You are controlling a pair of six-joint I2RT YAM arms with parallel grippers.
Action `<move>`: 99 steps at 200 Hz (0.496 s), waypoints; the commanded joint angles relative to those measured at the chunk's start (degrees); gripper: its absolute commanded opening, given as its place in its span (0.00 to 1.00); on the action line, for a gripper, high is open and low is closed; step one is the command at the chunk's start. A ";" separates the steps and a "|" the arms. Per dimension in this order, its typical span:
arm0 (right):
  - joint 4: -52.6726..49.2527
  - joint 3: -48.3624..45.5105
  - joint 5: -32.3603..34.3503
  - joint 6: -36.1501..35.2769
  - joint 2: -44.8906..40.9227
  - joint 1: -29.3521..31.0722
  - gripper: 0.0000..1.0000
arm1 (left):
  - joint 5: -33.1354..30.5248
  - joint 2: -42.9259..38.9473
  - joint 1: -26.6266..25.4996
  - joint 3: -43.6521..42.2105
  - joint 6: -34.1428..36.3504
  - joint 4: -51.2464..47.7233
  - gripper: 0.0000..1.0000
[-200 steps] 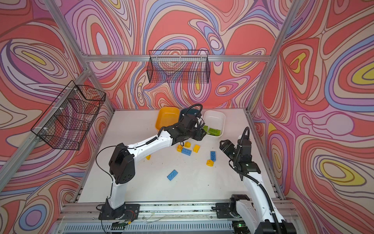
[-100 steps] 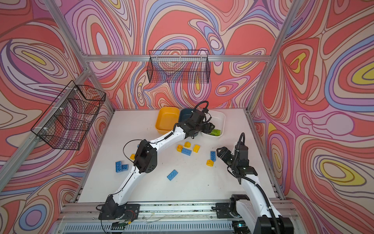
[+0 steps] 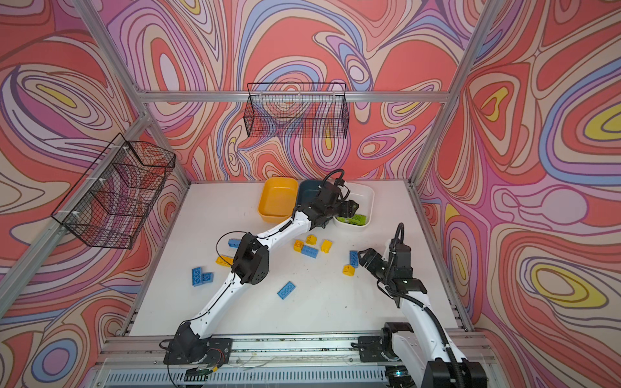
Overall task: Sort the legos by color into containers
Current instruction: 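Carry the green brick to the white bin and open the left gripper, then withdraw the left arm while the right gripper grasps a blue brick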
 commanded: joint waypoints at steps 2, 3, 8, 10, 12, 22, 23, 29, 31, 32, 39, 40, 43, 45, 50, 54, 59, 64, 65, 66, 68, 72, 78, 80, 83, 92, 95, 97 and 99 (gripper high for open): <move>-1.05 -0.11 0.04 -1.67 -0.75 0.47 0.86 | -0.36 -0.25 0.20 2.22 0.02 1.72 0.83; -1.08 -0.09 0.08 -1.71 -0.73 0.45 0.86 | -0.42 -0.26 0.22 2.24 0.09 1.70 0.84; -1.37 0.13 0.41 -2.10 -0.63 0.73 0.86 | -0.65 -0.56 0.22 2.18 0.38 1.46 0.85; -1.52 0.16 0.57 -2.27 -0.56 0.82 0.86 | -0.72 -0.66 0.23 2.15 0.48 1.39 0.86; -1.64 0.25 0.75 -2.49 -0.43 0.93 0.86 | -0.78 -0.81 0.24 2.17 0.64 1.28 0.86; -2.58 0.87 2.00 -3.42 0.19 1.65 0.86 | -1.00 -1.48 0.21 2.02 1.16 0.73 0.89; -2.72 0.93 2.16 -3.55 0.27 1.75 0.86 | -1.05 -1.54 0.22 2.01 1.28 0.64 0.89; -3.37 1.44 3.20 -4.05 0.67 2.40 0.86 | -1.25 -2.16 0.24 1.81 1.52 0.32 0.90; -3.56 1.67 3.56 -4.21 0.87 2.64 0.86 | -1.31 -2.40 0.24 1.71 1.60 0.18 0.91; -3.65 1.77 3.73 -4.25 1.00 2.77 0.86 | -1.33 -2.52 0.24 1.68 1.68 0.14 0.91; -4.17 2.39 5.16 -4.75 1.59 3.82 0.86 | -1.44 -3.73 0.24 0.75 2.13 0.01 0.92; -4.17 2.48 5.41 -4.78 1.67 4.02 0.86 | -1.49 -3.94 0.24 0.67 2.20 0.05 0.92; -4.34 2.75 6.13 -4.88 1.92 4.60 0.86 | -1.61 -4.66 0.24 -0.05 2.40 0.14 0.92; -4.42 2.92 6.64 -5.03 2.08 5.06 0.86 | -1.64 -5.00 0.28 -0.53 2.55 0.24 0.93; -4.56 3.34 7.95 -5.00 2.56 6.24 0.86 | -1.85 -6.50 0.25 -2.11 2.83 0.62 0.93; -4.56 3.70 9.09 -5.00 3.04 7.24 0.86 | -2.08 -7.78 0.24 -3.53 3.17 1.04 0.93; -4.69 4.15 10.39 -4.96 3.72 8.54 0.86 | -2.41 -9.49 0.24 -5.46 3.53 1.67 0.93; -4.64 4.55 11.52 -4.79 4.48 9.81 0.85 | -2.69 -11.38 0.24 -7.77 4.02 2.32 0.94; -4.58 4.61 11.63 -4.71 4.65 10.05 0.85 | -2.72 -11.76 0.24 -8.29 4.07 2.44 0.94; -4.56 4.69 11.99 -4.68 4.83 10.25 0.85 | -2.83 -12.17 0.24 -8.73 4.14 2.68 0.94; -4.53 4.81 12.54 -4.59 5.18 10.69 0.85 | -2.95 -13.03 0.28 -9.69 4.32 3.01 0.94; -4.46 5.15 13.30 -4.44 5.88 11.53 0.85 | -3.32 -14.71 0.25 -11.77 4.64 3.65 0.94; -4.24 5.62 14.21 -4.34 7.06 12.45 0.85 | -3.74 -17.41 0.24 -14.94 4.95 4.65 0.94; -4.19 5.71 14.37 -4.24 7.45 12.65 0.85 | -3.91 -18.07 0.24 -15.99 5.05 4.93 0.94; -4.10 5.92 14.63 -4.21 7.99 12.94 0.84 | -4.06 -19.71 0.24 -17.69 5.20 5.62 0.94; -3.76 6.50 15.39 -4.29 9.65 13.26 0.84 | -4.66 -24.01 0.24 -22.67 5.57 7.00 0.94; -3.74 6.73 15.68 -4.31 10.02 13.31 0.83 | -4.83 -25.45 0.24 -24.19 5.62 7.44 0.94; -3.67 6.84 15.84 -4.41 10.43 13.28 0.83 | -4.95 -26.48 0.24 -25.45 5.64 7.74 0.94; -3.61 6.98 16.05 -4.45 10.69 13.29 0.83 | -5.09 -27.46 0.24 -26.62 5.73 7.99 0.94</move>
